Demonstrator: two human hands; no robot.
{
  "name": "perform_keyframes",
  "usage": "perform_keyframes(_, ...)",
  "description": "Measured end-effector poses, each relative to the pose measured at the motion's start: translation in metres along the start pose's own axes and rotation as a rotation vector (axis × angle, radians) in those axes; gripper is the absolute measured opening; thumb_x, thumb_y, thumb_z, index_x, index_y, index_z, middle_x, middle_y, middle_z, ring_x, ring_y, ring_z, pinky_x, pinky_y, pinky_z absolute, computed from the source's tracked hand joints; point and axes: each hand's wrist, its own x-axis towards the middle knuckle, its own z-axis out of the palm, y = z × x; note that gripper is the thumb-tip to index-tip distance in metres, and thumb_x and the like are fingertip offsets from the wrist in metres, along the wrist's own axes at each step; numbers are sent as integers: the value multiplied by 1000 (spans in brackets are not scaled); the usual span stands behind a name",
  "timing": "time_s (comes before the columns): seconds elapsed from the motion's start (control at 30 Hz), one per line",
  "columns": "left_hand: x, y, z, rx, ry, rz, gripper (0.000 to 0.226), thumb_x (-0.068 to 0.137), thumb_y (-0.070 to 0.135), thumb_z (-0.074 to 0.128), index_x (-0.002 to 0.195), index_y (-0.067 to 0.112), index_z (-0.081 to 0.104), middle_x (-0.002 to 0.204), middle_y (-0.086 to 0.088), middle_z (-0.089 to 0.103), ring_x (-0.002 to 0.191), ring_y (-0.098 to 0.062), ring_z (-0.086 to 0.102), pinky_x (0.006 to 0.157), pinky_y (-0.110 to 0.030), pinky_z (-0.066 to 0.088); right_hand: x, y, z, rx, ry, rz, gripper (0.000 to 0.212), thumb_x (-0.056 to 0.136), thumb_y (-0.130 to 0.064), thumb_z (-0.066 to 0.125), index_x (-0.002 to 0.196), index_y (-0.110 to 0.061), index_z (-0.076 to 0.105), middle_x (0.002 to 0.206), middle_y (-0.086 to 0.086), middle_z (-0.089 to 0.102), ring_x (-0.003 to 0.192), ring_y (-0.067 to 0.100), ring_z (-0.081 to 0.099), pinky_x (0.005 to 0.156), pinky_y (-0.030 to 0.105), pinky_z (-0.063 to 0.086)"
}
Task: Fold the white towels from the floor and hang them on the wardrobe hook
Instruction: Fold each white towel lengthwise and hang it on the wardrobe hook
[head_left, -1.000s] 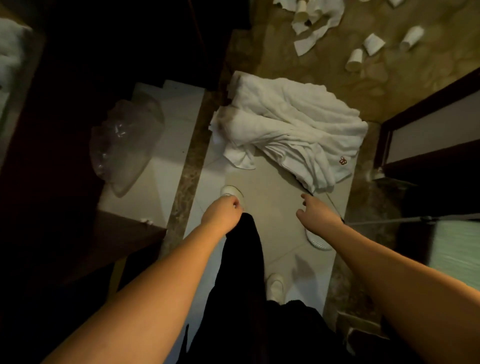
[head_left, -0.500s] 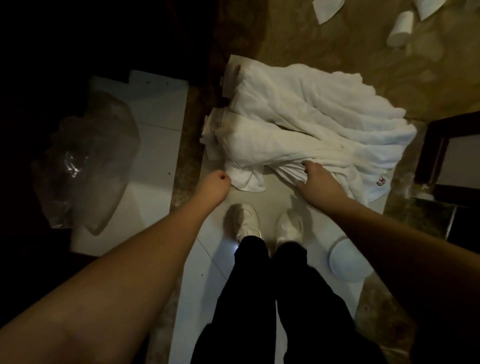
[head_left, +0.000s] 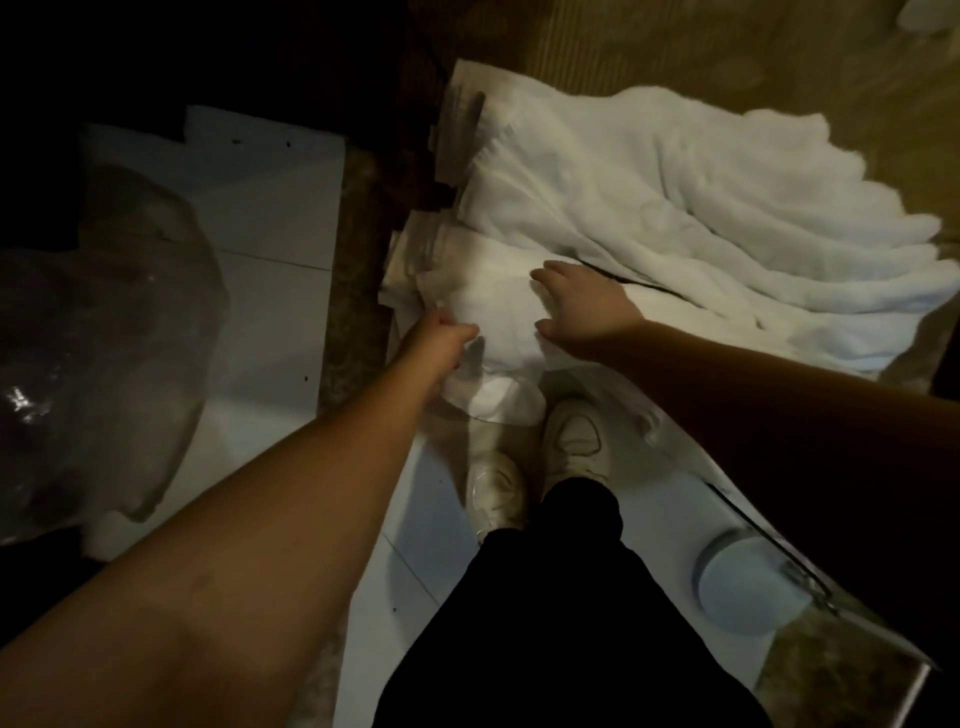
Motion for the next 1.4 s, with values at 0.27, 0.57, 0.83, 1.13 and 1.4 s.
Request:
perform_keyframes(0.27, 8, 5, 15, -192, 65, -30, 47, 88, 28, 76, 129, 17, 58, 125, -9, 64, 112, -33, 62, 101, -51, 52, 26, 7, 16, -28, -75, 37, 66, 95, -47, 65, 152, -28, 38, 152, 4, 45, 138, 30, 40, 112, 51, 29)
perform_keyframes(0.57, -6, 11, 28, -131, -4, 1, 32, 98, 22, 63, 128, 11, 63, 113, -9, 63, 98, -24, 58, 81, -30, 47, -10, 20, -7, 297, -93, 53, 23, 90, -33, 75, 97, -24, 55, 99, -1, 56, 91, 20, 52, 74, 29, 36)
perform_keyframes(0.83, -18, 12, 43, -127, -95, 96, 17, 97, 11, 62, 82, 17, 62, 67, 1, 63, 61, -12, 56, 54, -20, 45, -39, 43, -11, 389, 90, 130, 14, 89, -30, 75, 95, -27, 63, 100, -6, 59, 93, 15, 54, 81, 29, 40)
perform_keyframes(1.13, -27, 10, 38, -42, -157, -19, 37, 96, 21, 67, 129, 14, 54, 111, -3, 65, 88, -16, 58, 69, -29, 42, -76, 40, 7, 389, -58, 174, 29, 91, -30, 72, 118, -19, 65, 113, 3, 64, 110, 24, 59, 86, 24, 34)
perform_keyframes(1.4, -11, -4, 42, 76, -25, 175, 29, 93, 20, 72, 71, 18, 52, 68, 1, 59, 55, -7, 55, 42, -11, 41, -63, 58, 65, 127, -133, 64, 111, 81, -46, 82, 162, -19, 11, 170, 3, 10, 155, 23, 16, 124, 44, 21)
